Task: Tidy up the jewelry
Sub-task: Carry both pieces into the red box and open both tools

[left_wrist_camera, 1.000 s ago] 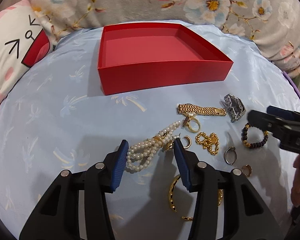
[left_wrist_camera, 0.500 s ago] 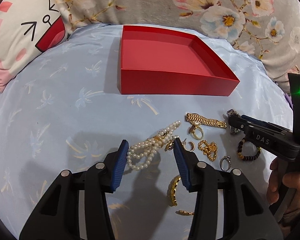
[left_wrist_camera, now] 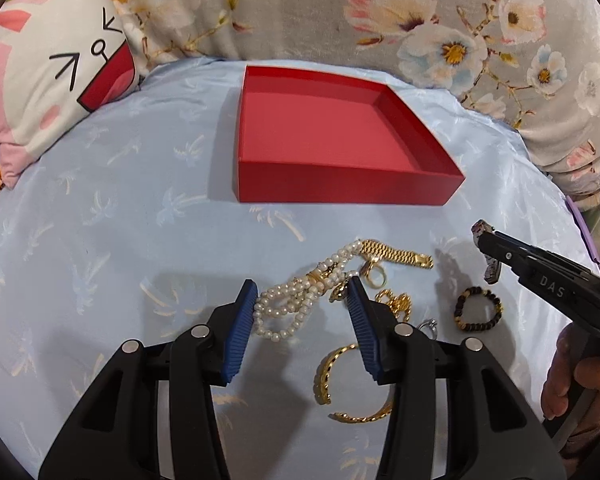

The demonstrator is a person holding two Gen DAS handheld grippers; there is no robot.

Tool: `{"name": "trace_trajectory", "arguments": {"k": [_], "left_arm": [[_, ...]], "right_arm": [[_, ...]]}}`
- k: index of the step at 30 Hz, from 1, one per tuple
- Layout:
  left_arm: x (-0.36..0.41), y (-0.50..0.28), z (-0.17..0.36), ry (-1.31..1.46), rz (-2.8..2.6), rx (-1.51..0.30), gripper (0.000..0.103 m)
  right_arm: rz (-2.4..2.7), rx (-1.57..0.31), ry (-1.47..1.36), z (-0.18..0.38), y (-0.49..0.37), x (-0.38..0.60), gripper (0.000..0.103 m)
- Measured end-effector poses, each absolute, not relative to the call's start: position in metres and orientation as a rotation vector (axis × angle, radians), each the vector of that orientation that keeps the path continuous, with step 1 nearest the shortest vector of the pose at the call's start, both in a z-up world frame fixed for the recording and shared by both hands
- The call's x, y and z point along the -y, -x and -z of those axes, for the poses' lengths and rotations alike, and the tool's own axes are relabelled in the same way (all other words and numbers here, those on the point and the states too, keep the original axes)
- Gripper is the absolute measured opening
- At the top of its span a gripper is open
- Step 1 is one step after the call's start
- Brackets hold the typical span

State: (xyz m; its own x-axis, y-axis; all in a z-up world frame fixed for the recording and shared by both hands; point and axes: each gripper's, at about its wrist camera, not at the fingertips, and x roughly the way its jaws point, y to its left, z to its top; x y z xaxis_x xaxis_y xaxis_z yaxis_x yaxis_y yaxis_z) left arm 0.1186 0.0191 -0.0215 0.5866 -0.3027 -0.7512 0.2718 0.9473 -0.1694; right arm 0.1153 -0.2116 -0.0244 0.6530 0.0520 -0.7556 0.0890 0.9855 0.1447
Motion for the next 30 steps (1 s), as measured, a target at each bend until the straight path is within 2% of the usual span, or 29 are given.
{"name": "trace_trajectory", "arguments": {"k": [7, 14, 22, 30], "left_arm": [[-0.015, -0.137, -0.012, 0.049, 0.359, -0.832, 0.045], [0.002, -0.219, -0.038, 0.009, 0.351, -0.780, 0.045], [0.034, -0.336, -0.010, -0.032, 0.322, -0.834, 0.045], [0.047, -0.394, 0.025, -0.008, 0.308, -0.935, 0.045]], "right_arm": [[-0.028, -0.782, -0.176, -0.021, -0.129, 0.213, 0.016], [-0.078, -0.754, -0.198, -0.049, -0.211, 0.218, 0.016], [-0.074, -0.865, -0.221, -0.010, -0.324, 0.226, 0.016], [-0.033, -0.992, -0.198, 0.032, -0.388, 0.225, 0.016]]}}
